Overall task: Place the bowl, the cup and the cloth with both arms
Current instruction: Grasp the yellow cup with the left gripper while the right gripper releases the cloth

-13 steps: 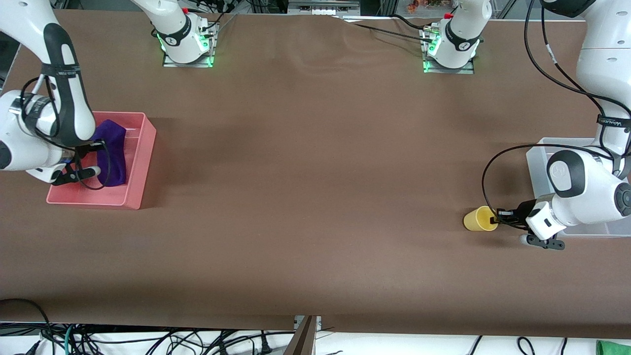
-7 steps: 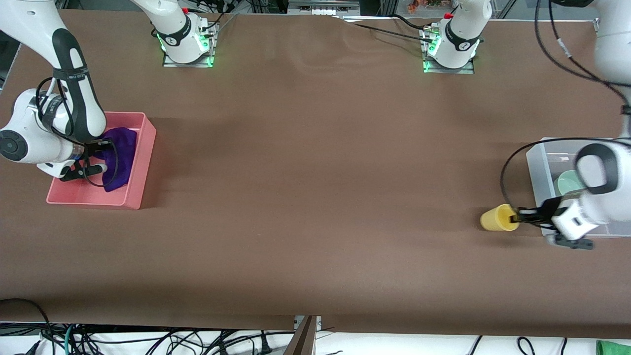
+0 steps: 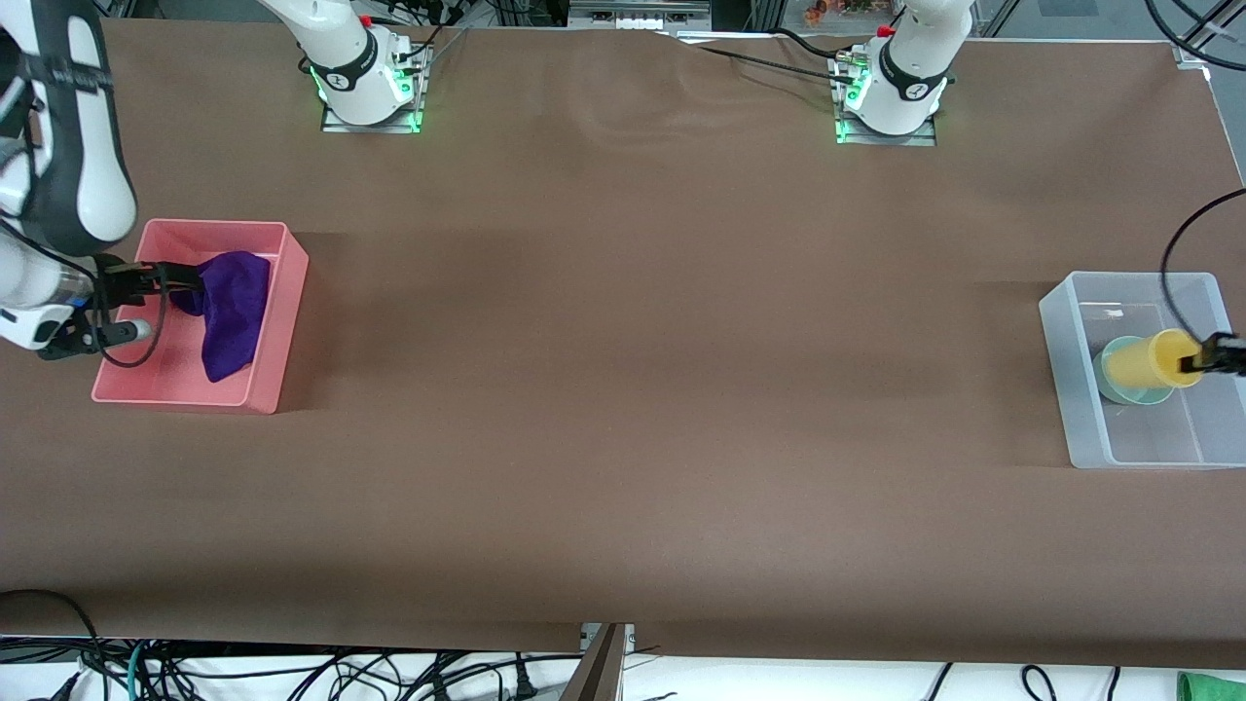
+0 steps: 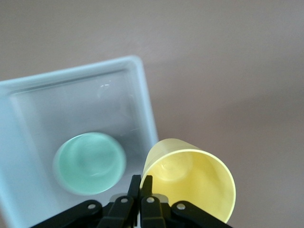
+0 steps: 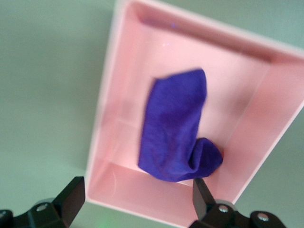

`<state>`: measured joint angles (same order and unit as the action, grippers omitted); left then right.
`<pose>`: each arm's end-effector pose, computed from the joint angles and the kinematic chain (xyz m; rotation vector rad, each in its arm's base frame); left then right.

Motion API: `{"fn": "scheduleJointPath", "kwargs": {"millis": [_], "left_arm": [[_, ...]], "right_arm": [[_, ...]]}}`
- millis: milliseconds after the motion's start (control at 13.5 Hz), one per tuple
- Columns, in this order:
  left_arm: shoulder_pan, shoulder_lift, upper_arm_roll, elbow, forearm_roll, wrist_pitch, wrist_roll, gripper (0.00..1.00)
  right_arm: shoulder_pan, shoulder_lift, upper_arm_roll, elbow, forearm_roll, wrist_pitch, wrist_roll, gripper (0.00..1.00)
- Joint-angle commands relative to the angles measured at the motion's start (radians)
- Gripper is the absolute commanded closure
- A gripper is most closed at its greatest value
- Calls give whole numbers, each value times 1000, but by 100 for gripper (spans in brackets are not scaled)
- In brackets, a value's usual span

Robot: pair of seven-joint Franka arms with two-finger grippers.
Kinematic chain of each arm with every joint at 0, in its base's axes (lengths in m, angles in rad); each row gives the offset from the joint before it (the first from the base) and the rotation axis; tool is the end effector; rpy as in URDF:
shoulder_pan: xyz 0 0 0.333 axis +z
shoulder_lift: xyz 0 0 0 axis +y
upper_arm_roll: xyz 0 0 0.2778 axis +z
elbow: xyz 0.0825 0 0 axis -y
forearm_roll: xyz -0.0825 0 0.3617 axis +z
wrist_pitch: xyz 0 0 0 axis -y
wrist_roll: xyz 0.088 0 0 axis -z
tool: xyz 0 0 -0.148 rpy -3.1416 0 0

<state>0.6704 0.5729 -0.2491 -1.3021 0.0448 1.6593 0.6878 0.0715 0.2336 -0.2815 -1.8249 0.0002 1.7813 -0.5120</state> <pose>0.5741 0.2920 0.3371 2.9293 -0.3681 -0.1776 0.5357 -0.1106 0.3260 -3.0439 -0.4608 0.4238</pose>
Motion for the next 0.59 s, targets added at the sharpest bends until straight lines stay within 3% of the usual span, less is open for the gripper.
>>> {"fn": "scheduleJointPath", "kwargs": {"millis": [0,223,520], "left_arm": [[79,47,-7,3,38,22,191,100],[113,90,-2,-49,142,135,219,100],[118,157,-6,-60,88,189,219,100]], "right_arm": [[-6,-19,105,139,5,-152,-3,0],[-4,-46,208,231,1,-247,163,0],[-4,-120,301,246,-14,-293,362,0]]}}
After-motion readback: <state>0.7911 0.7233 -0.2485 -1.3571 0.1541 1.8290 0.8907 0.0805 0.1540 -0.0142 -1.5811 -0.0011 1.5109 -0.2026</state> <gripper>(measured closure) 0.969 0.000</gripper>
